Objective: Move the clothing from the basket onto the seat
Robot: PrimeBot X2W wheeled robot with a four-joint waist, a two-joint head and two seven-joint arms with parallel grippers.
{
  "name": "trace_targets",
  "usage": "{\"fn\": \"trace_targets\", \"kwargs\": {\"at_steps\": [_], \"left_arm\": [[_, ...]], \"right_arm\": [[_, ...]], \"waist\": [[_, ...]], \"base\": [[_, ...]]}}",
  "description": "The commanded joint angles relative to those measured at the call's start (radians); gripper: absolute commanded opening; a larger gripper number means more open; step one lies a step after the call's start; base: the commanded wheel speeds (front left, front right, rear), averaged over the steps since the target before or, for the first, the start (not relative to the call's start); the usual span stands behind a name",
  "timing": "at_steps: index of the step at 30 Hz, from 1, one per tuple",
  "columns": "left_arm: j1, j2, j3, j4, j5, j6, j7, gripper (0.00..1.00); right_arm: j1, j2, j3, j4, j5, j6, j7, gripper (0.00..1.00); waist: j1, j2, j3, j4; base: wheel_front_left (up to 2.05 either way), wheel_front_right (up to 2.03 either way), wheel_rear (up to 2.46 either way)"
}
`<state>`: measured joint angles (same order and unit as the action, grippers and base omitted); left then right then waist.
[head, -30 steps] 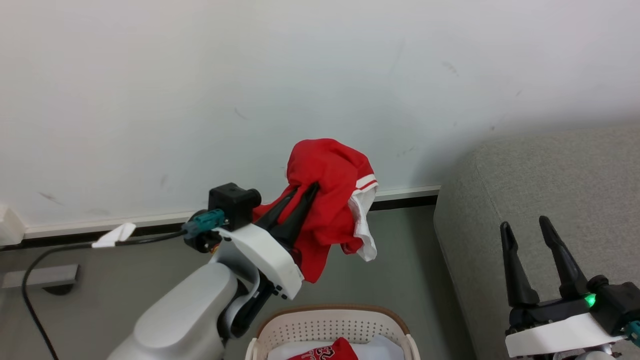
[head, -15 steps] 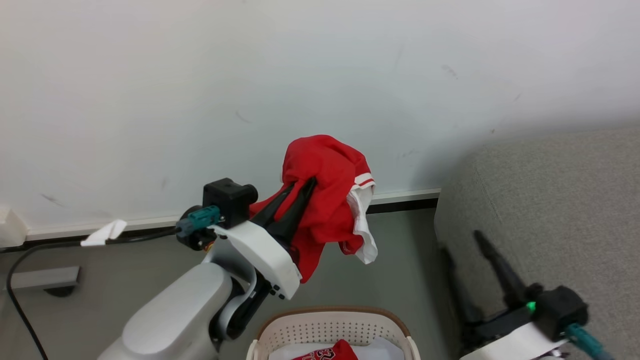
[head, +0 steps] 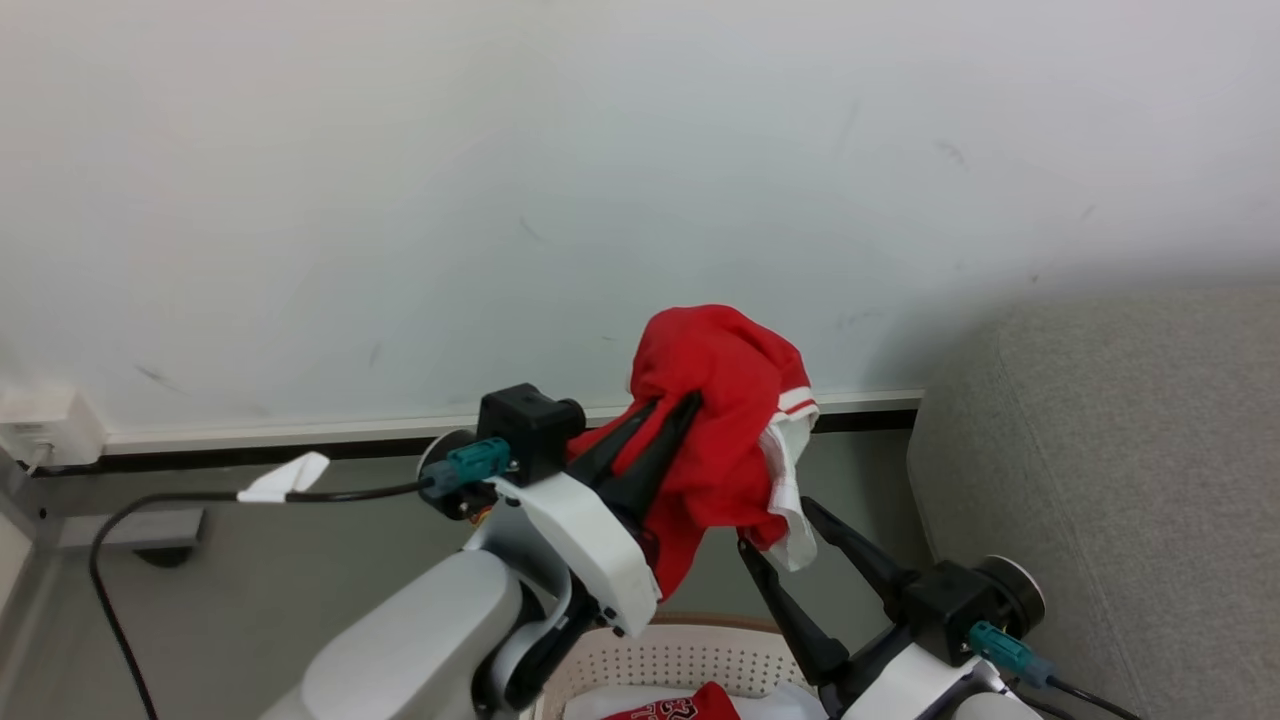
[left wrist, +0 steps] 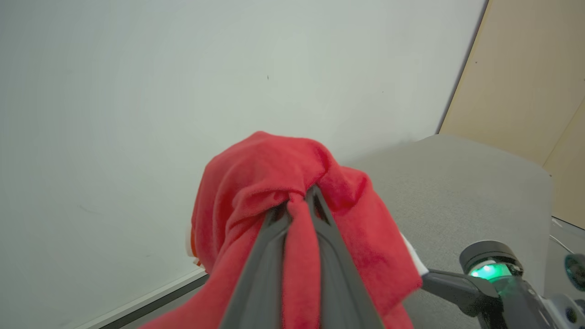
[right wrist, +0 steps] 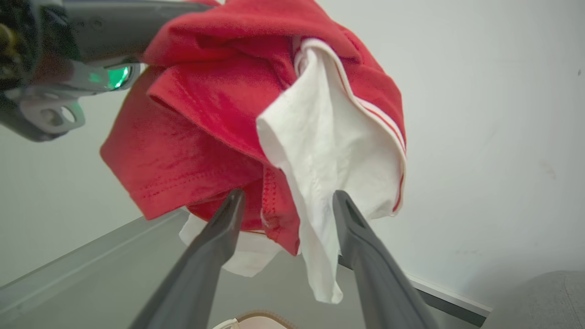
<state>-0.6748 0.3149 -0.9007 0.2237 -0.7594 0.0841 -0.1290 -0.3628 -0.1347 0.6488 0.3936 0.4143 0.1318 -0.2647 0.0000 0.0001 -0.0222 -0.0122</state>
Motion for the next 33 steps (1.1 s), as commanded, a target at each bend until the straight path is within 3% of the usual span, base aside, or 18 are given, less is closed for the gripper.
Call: {"fn": "trace_targets", "kwargs": {"at_steps": [1,8,16,19,33], "left_arm": [[0.011,-0.007,-0.004,-0.006,0.012,-0.002,0.002,0.0],[0.025,-0.043,-0.054,-0.021,0.014,-0.02,0.021,0.0],[0.059,-0.076,-0.105,-0.017,-0.008,-0.04,0.046,0.0],[0.066,-0.081,-0.111,-0.01,-0.015,-0.042,0.046,0.0],[0.084,-0.062,-0.091,0.015,-0.04,-0.021,0.028,0.0]], "right_arm": [[-0.013,-0.001,0.011,0.021,0.006,-0.002,0.001,1.0],[-0.079,0.004,0.026,0.143,0.025,-0.002,0.001,1.0],[-0.084,0.015,0.017,0.145,0.037,-0.002,0.001,1.0],[-0.073,0.017,0.019,0.135,0.048,-0.002,0.001,0.0],[-0.018,0.005,-0.032,0.084,0.12,-0.002,0.001,0.0]], "waist": [[0.0,-0.0001,-0.004,0.013],[0.0,-0.0001,-0.021,0.076],[0.0,-0.0001,-0.041,0.137],[0.0,-0.0001,-0.044,0.147],[0.0,-0.0001,-0.035,0.128]], "base": [[0.0,0.0,0.0],[0.0,0.0,0.0],[0.0,0.0,0.0],[0.0,0.0,0.0],[0.0,0.0,0.0]]}}
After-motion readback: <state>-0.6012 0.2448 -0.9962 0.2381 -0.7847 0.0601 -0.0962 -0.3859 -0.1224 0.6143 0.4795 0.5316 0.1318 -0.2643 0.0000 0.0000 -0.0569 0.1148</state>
